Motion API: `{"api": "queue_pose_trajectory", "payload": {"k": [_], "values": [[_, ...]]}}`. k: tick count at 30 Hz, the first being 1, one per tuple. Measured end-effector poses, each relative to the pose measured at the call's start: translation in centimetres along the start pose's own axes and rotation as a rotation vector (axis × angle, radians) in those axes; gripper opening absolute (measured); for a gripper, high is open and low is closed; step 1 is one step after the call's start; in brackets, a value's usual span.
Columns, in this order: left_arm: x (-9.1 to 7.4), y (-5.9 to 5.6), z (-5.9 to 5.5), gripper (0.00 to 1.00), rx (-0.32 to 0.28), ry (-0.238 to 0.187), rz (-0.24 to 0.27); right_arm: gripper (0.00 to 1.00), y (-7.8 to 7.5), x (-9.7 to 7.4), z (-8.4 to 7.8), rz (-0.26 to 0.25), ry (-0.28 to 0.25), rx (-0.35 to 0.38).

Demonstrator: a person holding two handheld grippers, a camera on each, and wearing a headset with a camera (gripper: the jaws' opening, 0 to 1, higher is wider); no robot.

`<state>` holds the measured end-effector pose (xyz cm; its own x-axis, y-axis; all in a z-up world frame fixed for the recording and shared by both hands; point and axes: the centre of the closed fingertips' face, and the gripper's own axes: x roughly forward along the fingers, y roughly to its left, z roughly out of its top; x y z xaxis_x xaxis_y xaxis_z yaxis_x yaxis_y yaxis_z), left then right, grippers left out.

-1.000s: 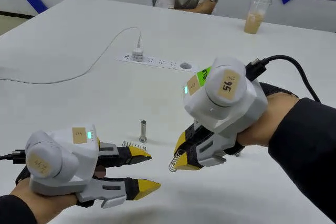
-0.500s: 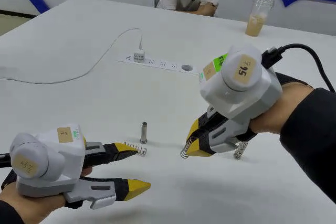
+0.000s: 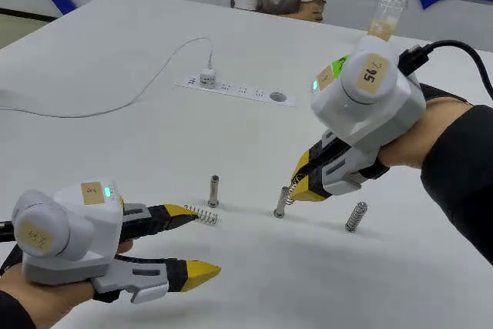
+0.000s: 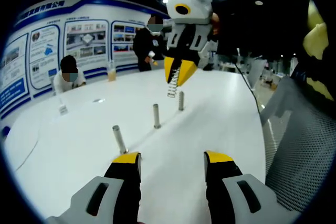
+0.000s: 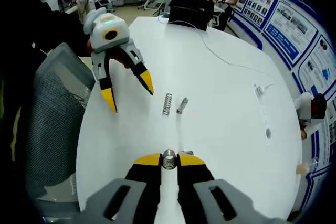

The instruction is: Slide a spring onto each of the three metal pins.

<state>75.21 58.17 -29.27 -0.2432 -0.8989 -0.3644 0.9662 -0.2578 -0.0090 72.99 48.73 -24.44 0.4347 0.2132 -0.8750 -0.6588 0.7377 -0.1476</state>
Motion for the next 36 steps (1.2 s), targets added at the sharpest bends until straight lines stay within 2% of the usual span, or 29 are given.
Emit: {"api": "queue_pose_trajectory", "payload": {"k": [10, 19, 36], "values": [[-0.1, 0.0, -0.1, 0.5, -0.008, 0.001, 0.007, 0.12, -2.1, 0.7, -0.5, -0.028, 0.021, 0.021], [-0.3, 0.2, -0.3, 0.5, -0.017, 0.0, 0.018, 0.12, -3.3, 2.1, -1.1, -0.017, 0.047, 0.038], [-0.5, 0.4, -0.4, 0.5, -0.02, 0.001, 0.019, 0.12, -3.1, 3.1, -1.5, 0.008, 0.08, 0.043]]}}
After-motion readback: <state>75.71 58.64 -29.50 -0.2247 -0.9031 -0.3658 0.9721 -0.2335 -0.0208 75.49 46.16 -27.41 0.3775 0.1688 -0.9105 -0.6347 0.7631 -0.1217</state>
